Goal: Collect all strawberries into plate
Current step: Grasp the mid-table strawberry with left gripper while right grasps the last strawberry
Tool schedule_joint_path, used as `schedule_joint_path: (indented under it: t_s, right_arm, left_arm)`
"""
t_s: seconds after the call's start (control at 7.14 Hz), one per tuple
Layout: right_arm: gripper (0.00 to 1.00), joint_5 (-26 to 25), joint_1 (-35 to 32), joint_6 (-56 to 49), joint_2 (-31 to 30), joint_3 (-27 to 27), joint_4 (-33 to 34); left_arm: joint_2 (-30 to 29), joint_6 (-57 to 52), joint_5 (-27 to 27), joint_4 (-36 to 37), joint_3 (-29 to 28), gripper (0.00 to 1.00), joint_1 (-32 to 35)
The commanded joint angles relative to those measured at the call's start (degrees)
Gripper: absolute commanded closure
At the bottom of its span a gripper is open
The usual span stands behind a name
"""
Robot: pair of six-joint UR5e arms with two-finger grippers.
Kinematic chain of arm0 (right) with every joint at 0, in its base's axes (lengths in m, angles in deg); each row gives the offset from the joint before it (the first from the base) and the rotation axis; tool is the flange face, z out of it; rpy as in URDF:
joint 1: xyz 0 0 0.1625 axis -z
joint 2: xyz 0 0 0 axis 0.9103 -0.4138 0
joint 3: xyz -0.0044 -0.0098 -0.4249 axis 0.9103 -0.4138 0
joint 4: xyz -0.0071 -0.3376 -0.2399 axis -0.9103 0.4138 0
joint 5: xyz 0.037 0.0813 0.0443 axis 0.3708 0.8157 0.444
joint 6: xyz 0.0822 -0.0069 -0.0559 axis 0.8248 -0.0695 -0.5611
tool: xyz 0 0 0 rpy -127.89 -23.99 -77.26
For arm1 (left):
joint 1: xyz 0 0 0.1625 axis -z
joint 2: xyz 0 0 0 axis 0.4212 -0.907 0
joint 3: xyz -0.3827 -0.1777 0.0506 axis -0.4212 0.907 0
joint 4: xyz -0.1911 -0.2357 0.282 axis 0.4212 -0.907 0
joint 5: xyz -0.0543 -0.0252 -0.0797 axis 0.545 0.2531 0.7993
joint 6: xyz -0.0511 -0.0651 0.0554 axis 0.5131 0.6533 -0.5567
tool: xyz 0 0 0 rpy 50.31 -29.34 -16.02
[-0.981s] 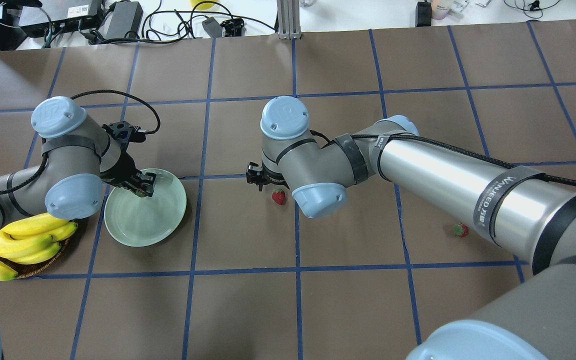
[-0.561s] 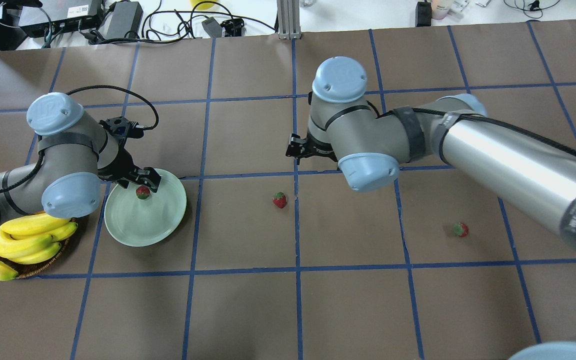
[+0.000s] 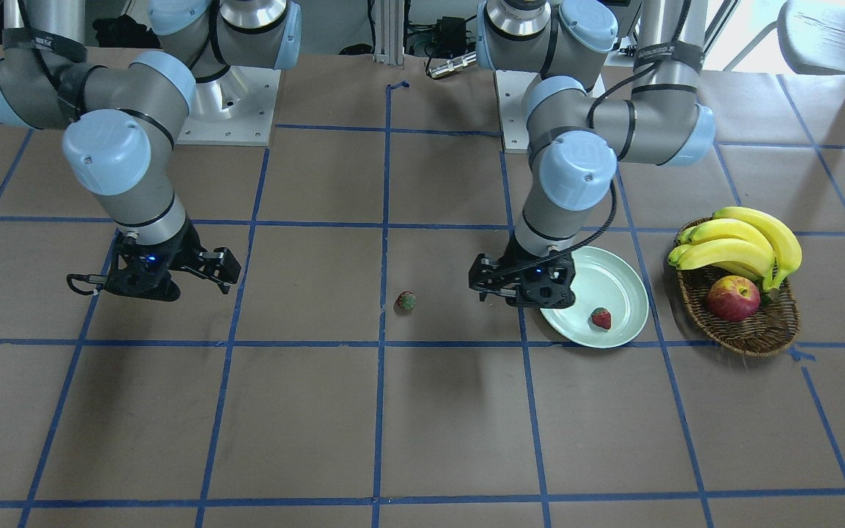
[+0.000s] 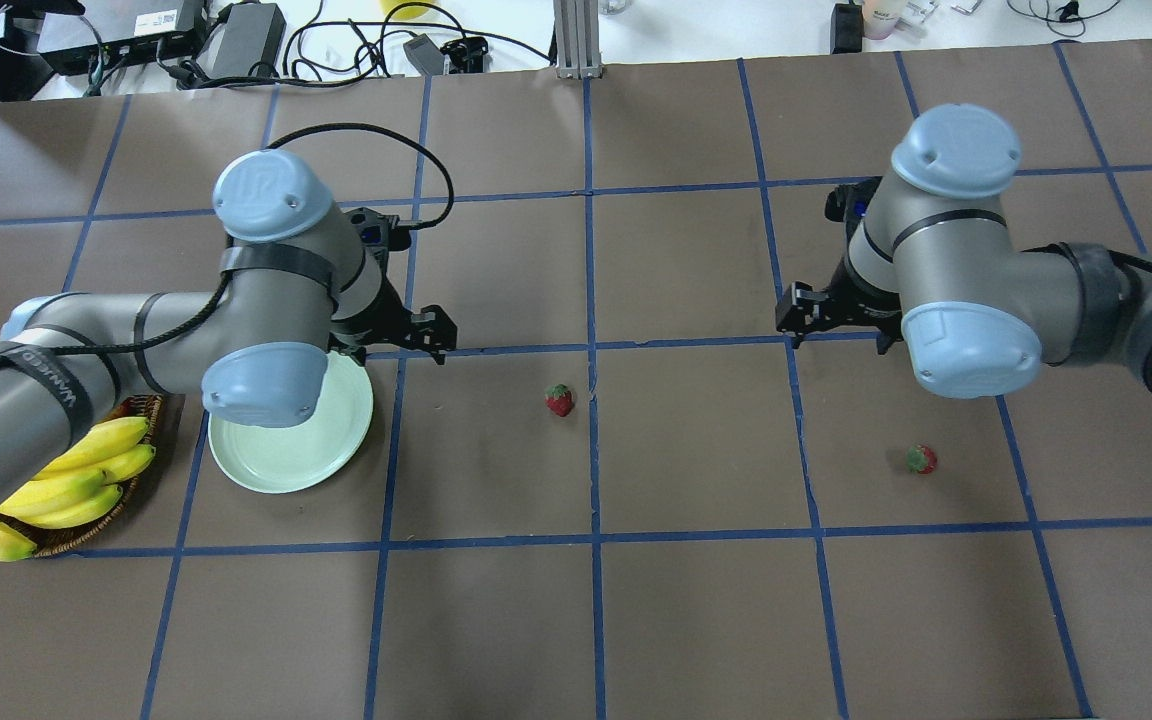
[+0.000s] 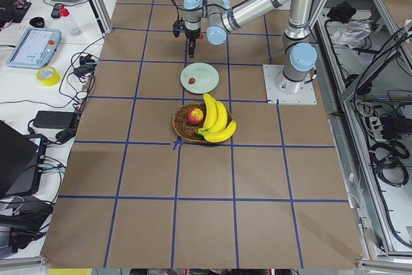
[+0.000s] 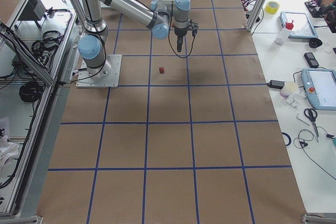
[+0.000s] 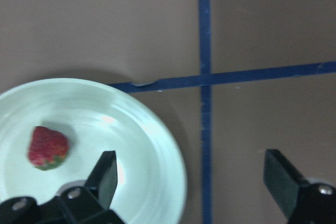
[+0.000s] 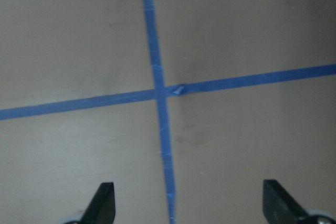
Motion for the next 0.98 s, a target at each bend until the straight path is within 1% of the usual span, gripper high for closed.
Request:
schedule_joint_path:
  t_s: [0.0,0.14,0.28,0.42,0.56,0.7,0.84]
  right_arm:
    - [0.02,-1.7,7.8,-12.3,-3.1,4.8,0.2]
    - [0.02,-1.7,8.1,-13.9,-3.4,8.0,2.1]
    - [0.02,-1.6,8.7,-16.3,-3.4,13.4,8.7]
    - [0.01,-0.3,10.9,-20.2,-3.4,18.5,17.1]
    - [0.01,1.8,12.6,-21.7,-3.4,19.4,18.3]
    - [0.09,1.2,12.7,-23.1,-3.4,20.0,18.3]
    - [0.15,1.9,12.7,-23.2,-3.4,21.8,19.3]
  left_arm:
    - [-3.5,12.9,0.3,1.3,-1.1,0.09,9.8]
    - [-5.7,16.7,0.4,4.2,-1.1,0.1,11.9]
    - [-7.6,17.5,0.4,7.0,-1.1,0.1,13.2]
    - [-8.8,17.5,0.4,8.1,-1.2,0.1,13.2]
    - [-9.8,17.6,0.5,9.5,-1.8,0.1,13.2]
    - [-11.1,17.6,0.6,9.5,-3.0,0.1,13.4]
    - [-11.6,17.6,0.6,9.5,-3.2,0.1,13.5]
